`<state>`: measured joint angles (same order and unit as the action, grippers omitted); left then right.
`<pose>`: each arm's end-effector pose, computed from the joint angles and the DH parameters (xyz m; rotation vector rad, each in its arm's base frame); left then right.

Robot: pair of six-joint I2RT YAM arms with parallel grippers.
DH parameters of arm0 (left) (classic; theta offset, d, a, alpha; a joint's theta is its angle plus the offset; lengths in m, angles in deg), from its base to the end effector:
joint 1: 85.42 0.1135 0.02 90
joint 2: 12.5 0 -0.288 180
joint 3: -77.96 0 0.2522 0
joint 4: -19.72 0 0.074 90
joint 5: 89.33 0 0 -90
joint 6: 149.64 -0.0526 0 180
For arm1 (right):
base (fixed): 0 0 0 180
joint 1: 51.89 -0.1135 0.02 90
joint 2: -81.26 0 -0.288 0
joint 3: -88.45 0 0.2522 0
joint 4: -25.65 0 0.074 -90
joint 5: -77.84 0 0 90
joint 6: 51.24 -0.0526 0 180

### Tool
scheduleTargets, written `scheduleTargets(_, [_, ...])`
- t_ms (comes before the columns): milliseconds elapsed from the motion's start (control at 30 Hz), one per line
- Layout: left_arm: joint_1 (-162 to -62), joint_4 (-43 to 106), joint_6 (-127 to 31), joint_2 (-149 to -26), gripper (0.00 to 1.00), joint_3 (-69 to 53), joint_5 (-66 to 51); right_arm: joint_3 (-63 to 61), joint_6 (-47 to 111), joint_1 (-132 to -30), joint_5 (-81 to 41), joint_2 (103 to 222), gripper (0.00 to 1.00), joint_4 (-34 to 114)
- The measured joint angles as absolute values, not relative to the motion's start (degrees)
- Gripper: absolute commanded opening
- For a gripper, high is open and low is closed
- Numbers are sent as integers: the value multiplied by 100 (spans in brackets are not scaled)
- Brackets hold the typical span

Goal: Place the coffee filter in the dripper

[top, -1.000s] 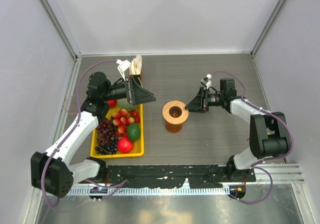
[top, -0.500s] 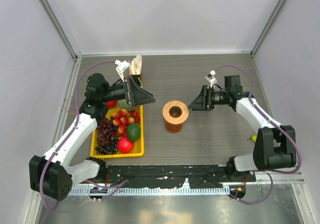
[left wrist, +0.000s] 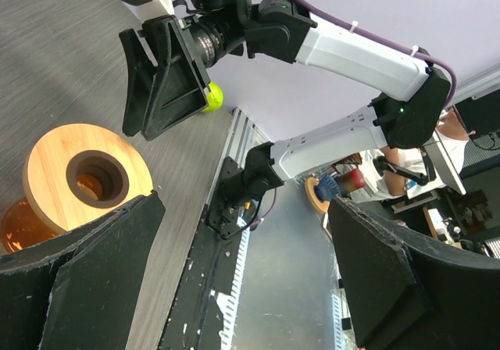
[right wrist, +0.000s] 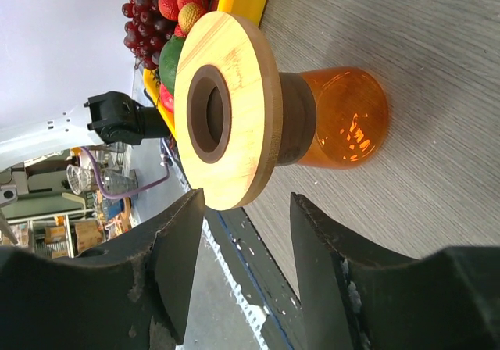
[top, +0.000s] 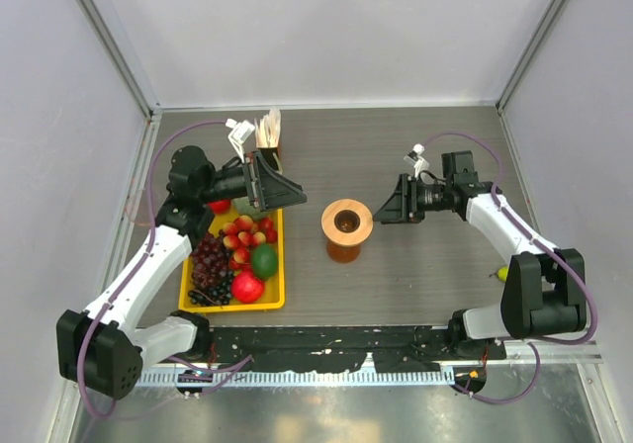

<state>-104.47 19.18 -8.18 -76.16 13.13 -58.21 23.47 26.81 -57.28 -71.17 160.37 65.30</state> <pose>0.2174 -0.1227 0.3798 0.4469 1.7960 -1.6889 0.2645 0.0702 0.2532 -0.2954 2.3369 1.4099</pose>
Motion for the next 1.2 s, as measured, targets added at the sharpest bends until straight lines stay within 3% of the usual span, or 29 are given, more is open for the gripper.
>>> scheduleTargets(567, [-10447,1924,-899,-7589,99,1387,-5779,2297,2649,-6018,-7127,16201,46,6432])
scheduleTargets(1200, [-10447,1924,-907,-7589,99,1390,-5755,2244,2638,-6091,-7182,16231,47,6388])
